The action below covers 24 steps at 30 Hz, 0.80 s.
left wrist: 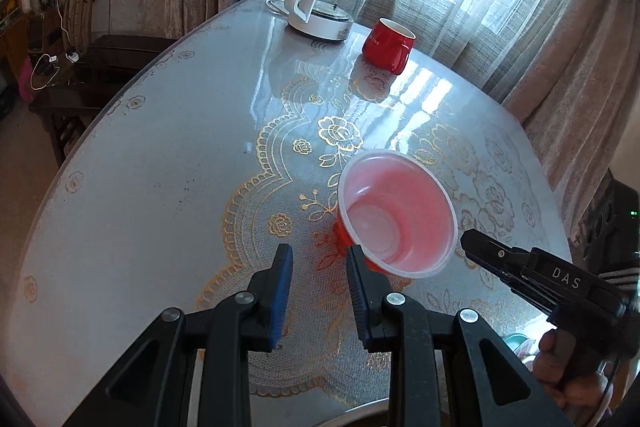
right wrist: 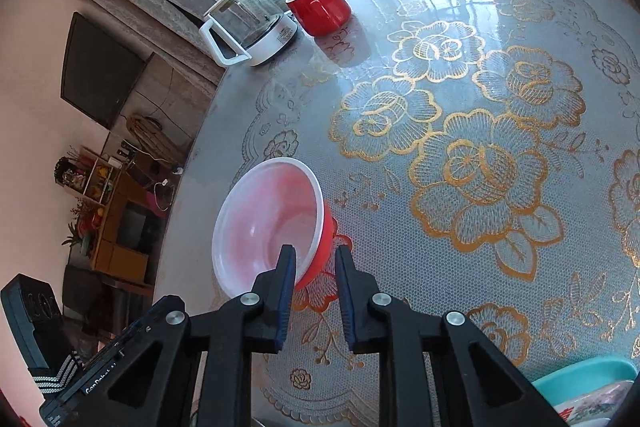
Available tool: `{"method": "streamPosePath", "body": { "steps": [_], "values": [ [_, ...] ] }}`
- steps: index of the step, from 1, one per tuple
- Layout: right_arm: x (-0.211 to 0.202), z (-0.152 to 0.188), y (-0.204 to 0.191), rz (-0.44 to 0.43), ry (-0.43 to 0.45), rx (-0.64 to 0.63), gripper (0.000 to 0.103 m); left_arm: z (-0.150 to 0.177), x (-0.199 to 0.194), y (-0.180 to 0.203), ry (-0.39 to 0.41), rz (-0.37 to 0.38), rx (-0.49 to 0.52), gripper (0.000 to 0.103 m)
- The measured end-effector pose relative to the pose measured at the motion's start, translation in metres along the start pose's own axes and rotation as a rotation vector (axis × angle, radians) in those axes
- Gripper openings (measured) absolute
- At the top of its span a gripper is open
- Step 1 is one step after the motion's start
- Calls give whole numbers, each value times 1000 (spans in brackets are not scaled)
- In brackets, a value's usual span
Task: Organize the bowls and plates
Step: 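Lift the red bowl and carry it over the steel bowl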
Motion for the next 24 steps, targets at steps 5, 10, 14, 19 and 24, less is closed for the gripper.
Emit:
{"method": "streamPosePath", "body": {
  "steps": [5, 10, 14, 19, 24],
  "values": [
    [16, -5, -3, -3, -16, 4, 20, -11, 24, 6, -35, -6, 12, 28],
    [28, -1, -6, -9, -39, -16, 12, -8, 42, 8, -74, 22, 16, 15],
    [23, 2, -11, -7, -32, -49, 12, -6, 37, 11, -66, 34, 15, 12],
    [15, 11, -9, -23, -45, -41, 12, 2, 20, 14, -40, 46, 18, 12],
    [6, 20, -11, -34, -38, -57, 12, 11, 2, 25, -3, 16, 73, 12]
  ]
}}
Point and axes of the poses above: each gripper's, at about its wrist camera, not at the fingertips, and x roughly the way its jaws point, y to its right, z to its underside, the point moved 6 cm from there along x, roughly the way its jaws point, and after that the axes turned 6 degrees about z, right-handed, at the moved point
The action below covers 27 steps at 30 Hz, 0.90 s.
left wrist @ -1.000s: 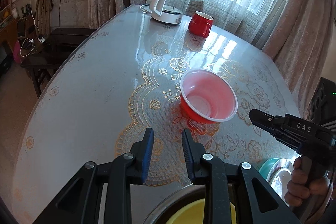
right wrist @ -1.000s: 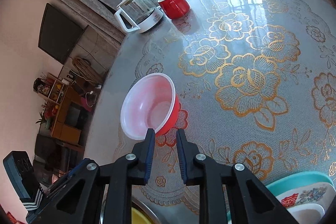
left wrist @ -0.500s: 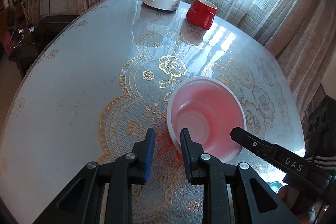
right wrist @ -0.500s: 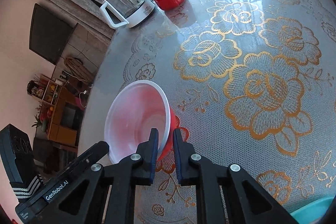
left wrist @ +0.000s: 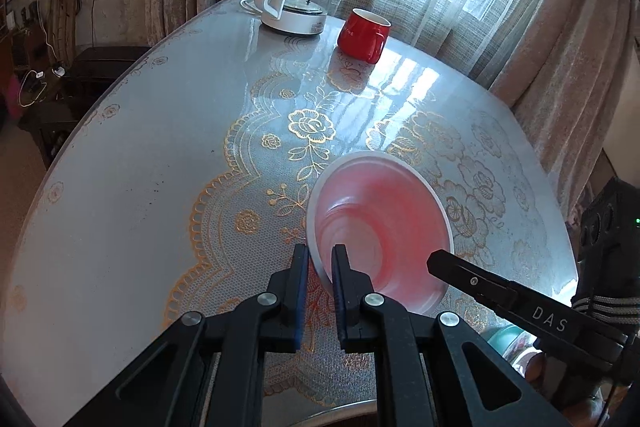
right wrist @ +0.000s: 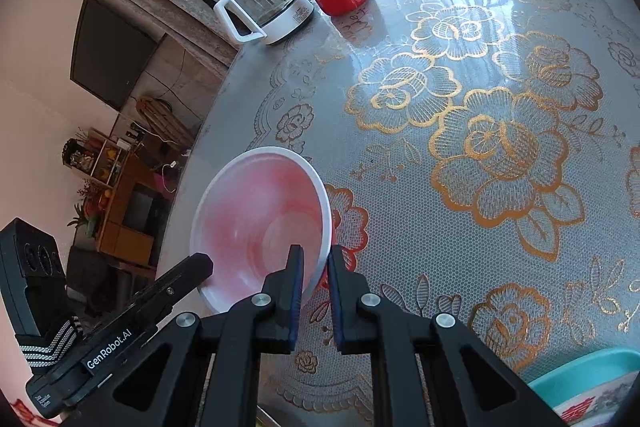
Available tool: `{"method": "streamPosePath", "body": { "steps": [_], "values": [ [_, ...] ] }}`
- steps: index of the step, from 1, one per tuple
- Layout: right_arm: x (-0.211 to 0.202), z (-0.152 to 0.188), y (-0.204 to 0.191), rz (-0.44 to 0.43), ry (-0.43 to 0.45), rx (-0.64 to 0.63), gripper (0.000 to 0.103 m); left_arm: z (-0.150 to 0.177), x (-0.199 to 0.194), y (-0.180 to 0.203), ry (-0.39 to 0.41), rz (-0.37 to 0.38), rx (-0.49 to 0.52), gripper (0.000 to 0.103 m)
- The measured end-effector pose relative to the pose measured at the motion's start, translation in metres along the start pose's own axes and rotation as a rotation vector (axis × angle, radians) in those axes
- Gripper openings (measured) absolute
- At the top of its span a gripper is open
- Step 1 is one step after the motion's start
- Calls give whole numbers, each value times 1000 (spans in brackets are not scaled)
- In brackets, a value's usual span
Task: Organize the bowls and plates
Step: 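Lift the red bowl and carry it over the steel bowl, then lower the red bowl into the yellow bowl with the right gripper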
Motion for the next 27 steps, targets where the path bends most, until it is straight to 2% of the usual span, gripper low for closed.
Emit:
{"method": "streamPosePath", "body": {
  "steps": [6, 14, 19, 27],
  "values": [
    [-23, 12, -4, -20, 29, -9, 12, 16, -29, 11, 49, -5, 33, 12],
    [-64, 36, -22, -41, 95, -89, 12, 42, -80, 24, 145, -8, 87, 12],
    [-84, 56, -28, -64, 97, -128, 12, 63, -107, 31, 182, -8, 129, 12],
    [-107, 89, -43, -91, 101, -206, 12, 102, -127, 19, 173, 20, 85, 13]
  ]
}}
Point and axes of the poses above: each gripper's, at about its wrist camera, not at the fingertips, and x roughly the way its jaws point, y to its right, z to its underside, the point moved 6 cm from there along x, roughly the way its jaws point, and after that the axes turned 6 degrees about z, right-handed, at the moved point
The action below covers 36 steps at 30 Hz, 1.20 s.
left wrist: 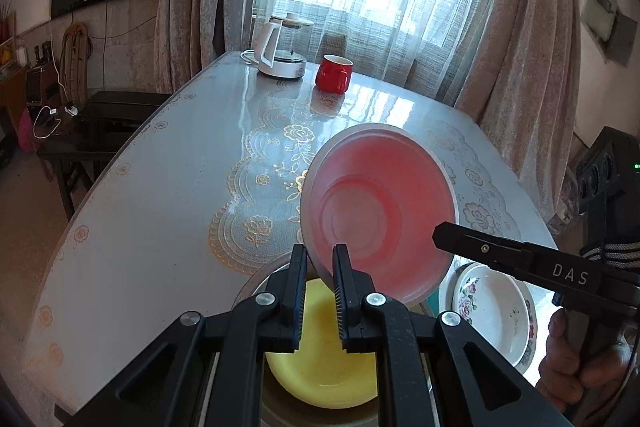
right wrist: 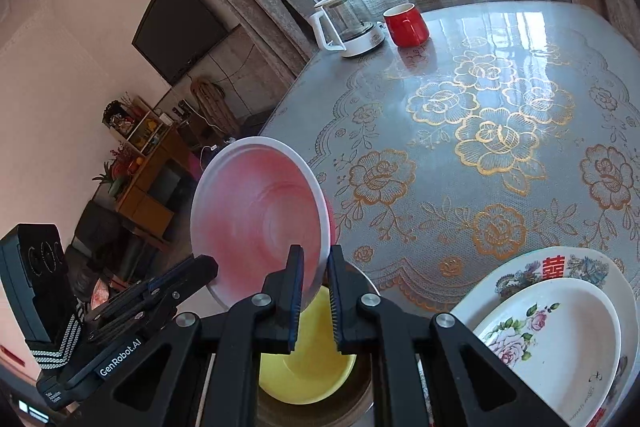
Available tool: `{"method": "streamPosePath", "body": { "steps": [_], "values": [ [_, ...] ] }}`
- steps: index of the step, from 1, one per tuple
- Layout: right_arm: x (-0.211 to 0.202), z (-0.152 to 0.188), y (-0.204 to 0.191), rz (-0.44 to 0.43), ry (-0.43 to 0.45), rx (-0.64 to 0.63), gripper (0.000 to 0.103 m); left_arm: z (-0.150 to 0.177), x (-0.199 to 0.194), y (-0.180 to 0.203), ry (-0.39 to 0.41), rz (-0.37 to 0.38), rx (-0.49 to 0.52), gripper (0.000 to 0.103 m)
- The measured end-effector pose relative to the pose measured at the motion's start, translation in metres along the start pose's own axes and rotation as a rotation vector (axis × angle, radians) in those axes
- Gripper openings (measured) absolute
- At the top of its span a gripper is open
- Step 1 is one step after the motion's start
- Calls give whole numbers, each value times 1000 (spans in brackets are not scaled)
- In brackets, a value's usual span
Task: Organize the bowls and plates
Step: 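Lower the red bowl into the yellow bowl with the right gripper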
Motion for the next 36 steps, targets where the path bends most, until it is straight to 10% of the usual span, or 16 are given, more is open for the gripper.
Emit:
{"method": "streamPosePath", "body": {
  "steps": [36],
  "values": [
    [-15, 49, -25, -41, -25, -75, 12, 53, -33, -11, -10, 6, -98, 13]
  ]
}}
Point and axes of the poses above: each gripper's, at about its wrist camera, not at the fingertips, and x roughly the way its jaws point, y to its right, z to its underside, the point moved 6 cm from there along x, roughly the way its jaws point, and after that the axes turned 6 degrees about z, right-handed, at the moved point
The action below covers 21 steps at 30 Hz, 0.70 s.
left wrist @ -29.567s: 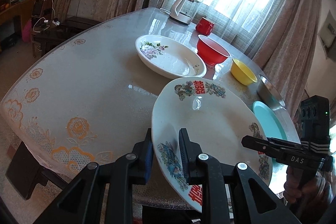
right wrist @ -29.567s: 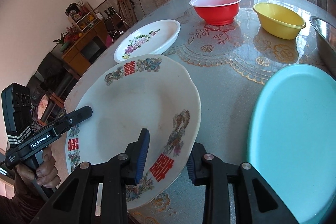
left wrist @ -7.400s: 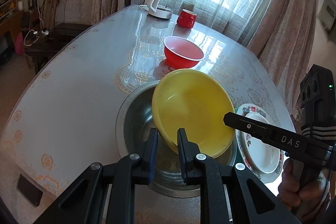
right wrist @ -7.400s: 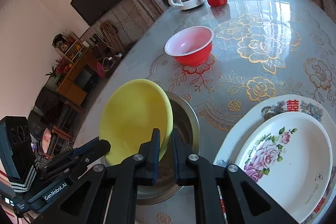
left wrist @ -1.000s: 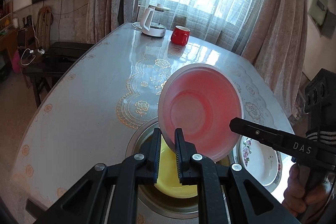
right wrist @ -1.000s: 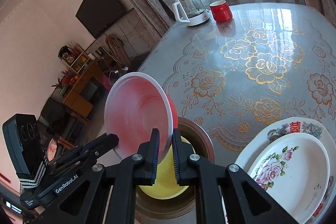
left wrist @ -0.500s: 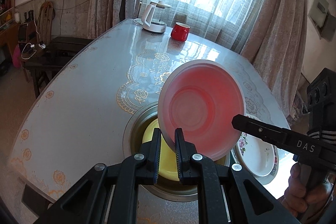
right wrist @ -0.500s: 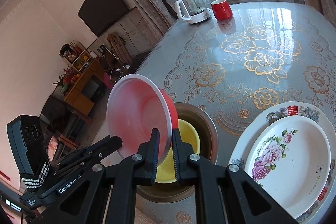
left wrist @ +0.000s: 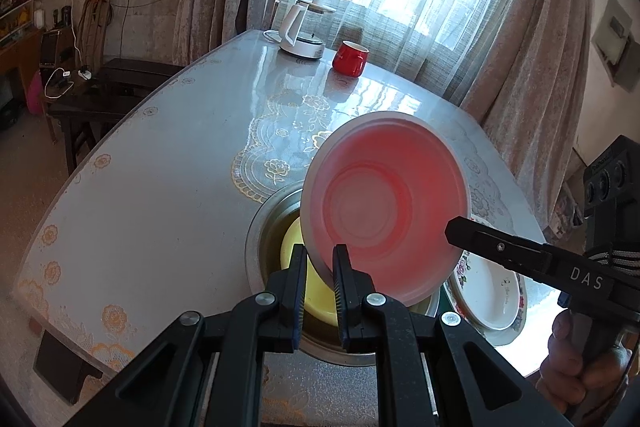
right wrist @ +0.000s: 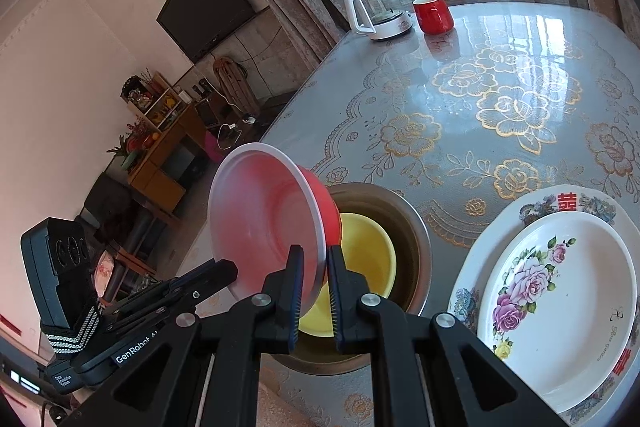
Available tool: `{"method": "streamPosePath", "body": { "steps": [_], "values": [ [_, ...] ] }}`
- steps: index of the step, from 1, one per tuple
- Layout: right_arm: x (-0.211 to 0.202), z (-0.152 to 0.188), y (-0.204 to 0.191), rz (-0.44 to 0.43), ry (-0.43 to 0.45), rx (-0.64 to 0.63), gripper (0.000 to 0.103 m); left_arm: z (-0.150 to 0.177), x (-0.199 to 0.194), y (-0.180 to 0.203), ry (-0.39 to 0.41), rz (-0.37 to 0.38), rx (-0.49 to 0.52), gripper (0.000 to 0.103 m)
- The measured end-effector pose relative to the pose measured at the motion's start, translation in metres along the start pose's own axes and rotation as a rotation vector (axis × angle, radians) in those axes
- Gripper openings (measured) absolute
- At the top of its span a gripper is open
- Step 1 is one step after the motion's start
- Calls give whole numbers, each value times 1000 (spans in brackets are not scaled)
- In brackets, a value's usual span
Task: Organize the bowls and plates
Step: 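Lower the red bowl into the yellow bowl with the right gripper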
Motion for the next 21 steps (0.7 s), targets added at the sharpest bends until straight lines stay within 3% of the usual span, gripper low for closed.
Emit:
{"method": "streamPosePath", "body": {
  "steps": [10, 21],
  "values": [
    [1, 2, 4, -25, -18, 6, 12, -1, 3, -5, -18, 21, -24, 13],
    [30, 19, 22, -9, -120, 55, 12, 6, 22, -9, -68, 1, -33, 13]
  ]
}}
Point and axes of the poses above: each gripper's, at about its wrist camera, not at the fingertips, and x roughly the way its jaws point, y to its right, z to its underside, the point moved 6 cm from there along x, roughly the way its jaws point, and after that the axes turned 6 degrees about z, right-handed, at the moved point
